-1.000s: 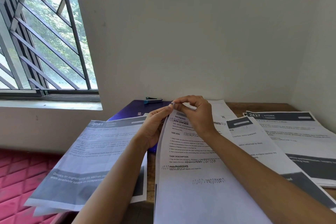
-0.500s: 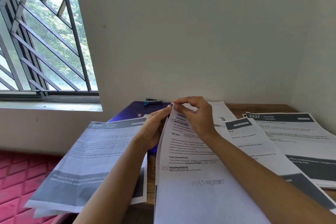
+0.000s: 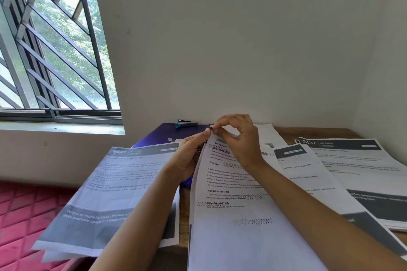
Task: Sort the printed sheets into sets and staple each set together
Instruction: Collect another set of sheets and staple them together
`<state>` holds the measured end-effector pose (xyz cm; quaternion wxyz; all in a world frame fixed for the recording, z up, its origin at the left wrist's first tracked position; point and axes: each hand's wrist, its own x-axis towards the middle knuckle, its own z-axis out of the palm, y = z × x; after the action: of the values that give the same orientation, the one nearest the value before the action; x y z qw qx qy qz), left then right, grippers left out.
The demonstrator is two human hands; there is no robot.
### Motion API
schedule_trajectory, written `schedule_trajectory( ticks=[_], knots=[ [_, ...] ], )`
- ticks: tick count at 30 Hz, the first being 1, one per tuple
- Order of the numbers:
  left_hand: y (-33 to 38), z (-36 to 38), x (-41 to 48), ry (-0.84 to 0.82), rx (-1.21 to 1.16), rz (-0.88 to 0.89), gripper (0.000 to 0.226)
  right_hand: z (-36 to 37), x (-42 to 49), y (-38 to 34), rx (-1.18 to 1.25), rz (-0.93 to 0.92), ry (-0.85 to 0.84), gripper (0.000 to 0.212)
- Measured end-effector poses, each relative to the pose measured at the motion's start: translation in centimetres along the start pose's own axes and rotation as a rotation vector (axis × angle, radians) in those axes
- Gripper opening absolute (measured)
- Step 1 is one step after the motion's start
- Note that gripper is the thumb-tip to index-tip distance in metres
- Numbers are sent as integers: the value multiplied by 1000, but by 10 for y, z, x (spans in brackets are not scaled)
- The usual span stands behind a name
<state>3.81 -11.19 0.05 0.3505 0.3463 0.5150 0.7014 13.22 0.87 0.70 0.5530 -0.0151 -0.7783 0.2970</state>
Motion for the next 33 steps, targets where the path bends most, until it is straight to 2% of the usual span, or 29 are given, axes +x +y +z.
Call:
schedule_trajectory(
  ticks=[5, 14, 20, 27, 33],
  knots=[
    [1, 1, -1, -16, -8, 6, 47, 0, 2, -1, -11, 31, -17, 6],
    [1, 0, -1, -33, -15, 25, 36, -3, 3, -8, 122, 179, -60, 17],
    [1, 2, -2, -26, 2, 44, 32, -3, 6, -6, 57, 170, -118, 6],
    [2, 6, -4, -38, 22, 80, 35, -7, 6, -7, 58, 125, -94, 6],
    [6, 11, -7, -19, 47, 81, 38, -10, 8, -9, 87, 119, -145, 10]
  ],
)
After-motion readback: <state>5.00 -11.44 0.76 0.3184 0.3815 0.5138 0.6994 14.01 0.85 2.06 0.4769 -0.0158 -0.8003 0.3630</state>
